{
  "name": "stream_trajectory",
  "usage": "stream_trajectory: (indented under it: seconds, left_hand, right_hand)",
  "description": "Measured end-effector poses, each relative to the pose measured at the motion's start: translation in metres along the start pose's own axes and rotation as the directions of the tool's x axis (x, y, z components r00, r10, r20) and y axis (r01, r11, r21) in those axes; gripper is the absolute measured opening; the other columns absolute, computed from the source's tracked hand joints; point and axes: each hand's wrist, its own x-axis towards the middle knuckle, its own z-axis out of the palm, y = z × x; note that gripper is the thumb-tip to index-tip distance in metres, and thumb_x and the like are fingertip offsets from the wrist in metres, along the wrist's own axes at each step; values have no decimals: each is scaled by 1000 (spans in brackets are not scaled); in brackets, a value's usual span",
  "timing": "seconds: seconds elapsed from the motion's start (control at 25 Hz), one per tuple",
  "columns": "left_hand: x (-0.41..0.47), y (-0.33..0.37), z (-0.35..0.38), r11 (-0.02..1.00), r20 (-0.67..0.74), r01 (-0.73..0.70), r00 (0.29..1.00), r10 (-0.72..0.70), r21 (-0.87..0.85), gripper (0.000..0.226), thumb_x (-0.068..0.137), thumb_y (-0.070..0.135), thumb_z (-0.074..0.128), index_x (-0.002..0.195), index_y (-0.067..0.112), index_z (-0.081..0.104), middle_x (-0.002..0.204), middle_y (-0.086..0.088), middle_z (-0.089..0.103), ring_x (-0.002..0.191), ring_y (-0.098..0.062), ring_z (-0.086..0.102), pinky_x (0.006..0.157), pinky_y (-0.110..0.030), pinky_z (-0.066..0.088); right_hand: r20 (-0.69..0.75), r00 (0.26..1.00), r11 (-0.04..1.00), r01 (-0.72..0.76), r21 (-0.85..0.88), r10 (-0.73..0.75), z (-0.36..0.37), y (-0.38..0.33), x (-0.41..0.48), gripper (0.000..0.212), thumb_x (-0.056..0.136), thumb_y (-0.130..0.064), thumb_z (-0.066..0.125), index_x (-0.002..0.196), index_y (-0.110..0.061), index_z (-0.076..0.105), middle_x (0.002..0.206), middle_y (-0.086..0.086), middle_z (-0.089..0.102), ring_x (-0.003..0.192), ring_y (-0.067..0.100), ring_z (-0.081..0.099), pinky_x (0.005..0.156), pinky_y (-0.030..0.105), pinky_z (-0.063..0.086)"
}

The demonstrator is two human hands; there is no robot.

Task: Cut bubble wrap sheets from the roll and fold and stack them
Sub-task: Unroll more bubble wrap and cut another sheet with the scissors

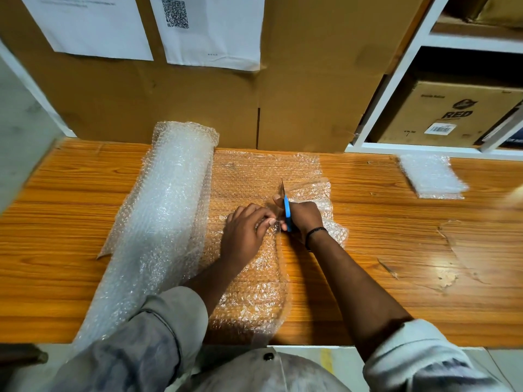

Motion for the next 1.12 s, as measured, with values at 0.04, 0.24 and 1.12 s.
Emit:
stream_trajectory:
  seconds: [0.04,0.24,1.12]
  left_hand:
    - [0,0,0,1000,2,-6,1000,6,2,11,102,38,59,108,33,67,108,15,63,99,-13,53,82,-37,41]
    - [1,0,-1,1000,6,-10,1000,10,9,11,103,40,57,106,35,67,107,17,63,98,-12,53,81,-36,40]
    - [6,-3,5,998,4,20,1000,-20,-52,8,101,43,60,104,38,65,105,20,61,99,-11,55,88,-41,44]
  right_hand:
    - [-7,1000,1000,-6,-18,5,-1,-2,3,43,78,-41,82,60,-4,68,57,19,66,45,24,55,46,25,42]
    - [-19,1000,999,-16,-33,15,-3,-6,17,43,80,-36,82,73,6,73,60,20,67,46,24,56,46,28,42]
    - [9,1000,1000,5,-21,-5,7,-27,49,54,57,-55,90,63,-5,70,56,17,66,51,27,58,56,35,45]
